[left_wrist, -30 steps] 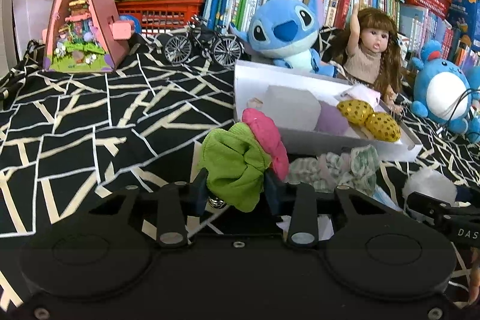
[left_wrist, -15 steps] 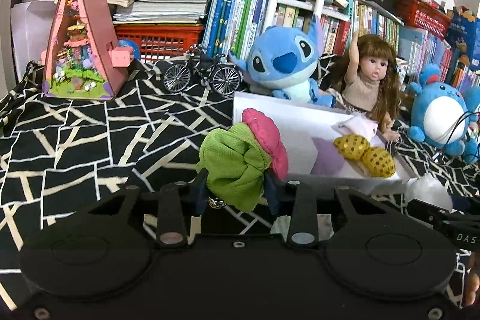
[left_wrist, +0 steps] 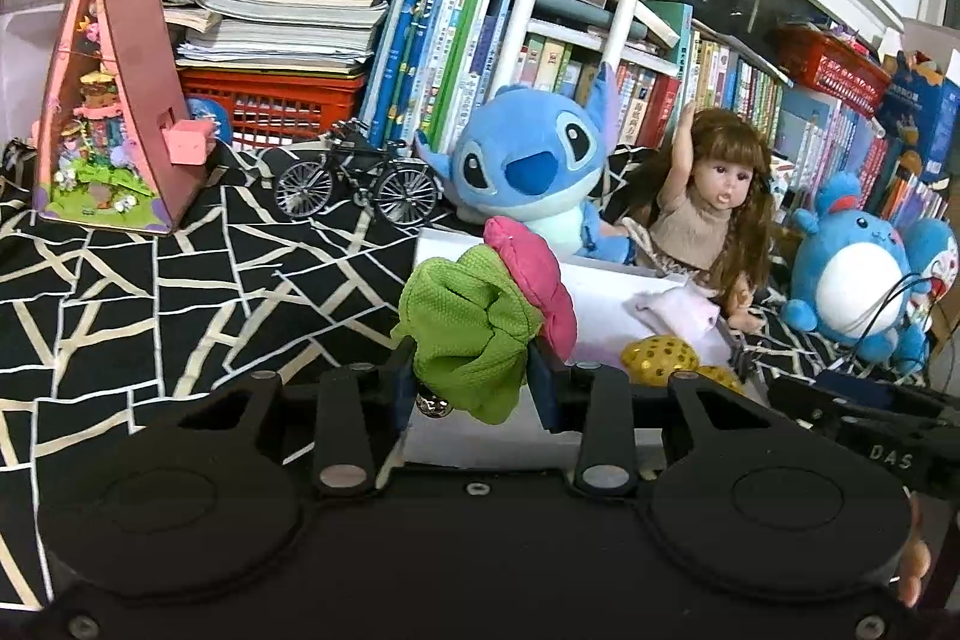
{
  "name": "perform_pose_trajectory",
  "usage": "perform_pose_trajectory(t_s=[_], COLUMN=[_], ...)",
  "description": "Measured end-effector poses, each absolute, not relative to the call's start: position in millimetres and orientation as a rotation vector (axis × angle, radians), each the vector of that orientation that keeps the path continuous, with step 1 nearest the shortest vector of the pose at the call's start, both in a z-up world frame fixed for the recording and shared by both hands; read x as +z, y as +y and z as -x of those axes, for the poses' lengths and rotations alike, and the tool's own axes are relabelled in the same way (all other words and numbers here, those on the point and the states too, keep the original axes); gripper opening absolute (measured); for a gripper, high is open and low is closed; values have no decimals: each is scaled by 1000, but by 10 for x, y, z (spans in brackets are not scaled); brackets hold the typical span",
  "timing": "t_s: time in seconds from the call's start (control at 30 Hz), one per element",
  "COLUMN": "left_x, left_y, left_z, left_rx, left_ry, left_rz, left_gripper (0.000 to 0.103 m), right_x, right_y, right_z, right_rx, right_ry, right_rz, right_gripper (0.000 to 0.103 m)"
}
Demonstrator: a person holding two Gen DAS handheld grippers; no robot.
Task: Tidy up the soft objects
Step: 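Carry the green scrunchie and white pom into the white box with both grippers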
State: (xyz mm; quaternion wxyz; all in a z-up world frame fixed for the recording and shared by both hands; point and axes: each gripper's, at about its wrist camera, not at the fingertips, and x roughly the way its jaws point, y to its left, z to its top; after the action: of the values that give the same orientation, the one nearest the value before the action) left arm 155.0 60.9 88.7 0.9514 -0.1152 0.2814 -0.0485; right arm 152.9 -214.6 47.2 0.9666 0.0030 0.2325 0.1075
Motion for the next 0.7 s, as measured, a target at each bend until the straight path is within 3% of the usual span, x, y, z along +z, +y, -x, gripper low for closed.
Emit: perform_pose_trajectory(t_s=[0.07,0.1,0.4,0.7], left_x=[881,871,796,807], left_y=[597,590,545,492], left_z=[-1546,-1543,-1533,-1556], left_rx=[-108,-107,-113,-123], left_ry=[573,574,596,589], left_rz=[236,231,223,201], left_gripper=[36,36,36,36], right_x=[467,452,68,-178], right_y=[-2169,-2186,-2139,-1984], right_z=[-1513,-1479,-1367,-1500], right_rx=[232,240,218,199], right_ry=[472,470,542,586], right_rz=[-24,-36,27,80], right_gripper=[69,77,96,99])
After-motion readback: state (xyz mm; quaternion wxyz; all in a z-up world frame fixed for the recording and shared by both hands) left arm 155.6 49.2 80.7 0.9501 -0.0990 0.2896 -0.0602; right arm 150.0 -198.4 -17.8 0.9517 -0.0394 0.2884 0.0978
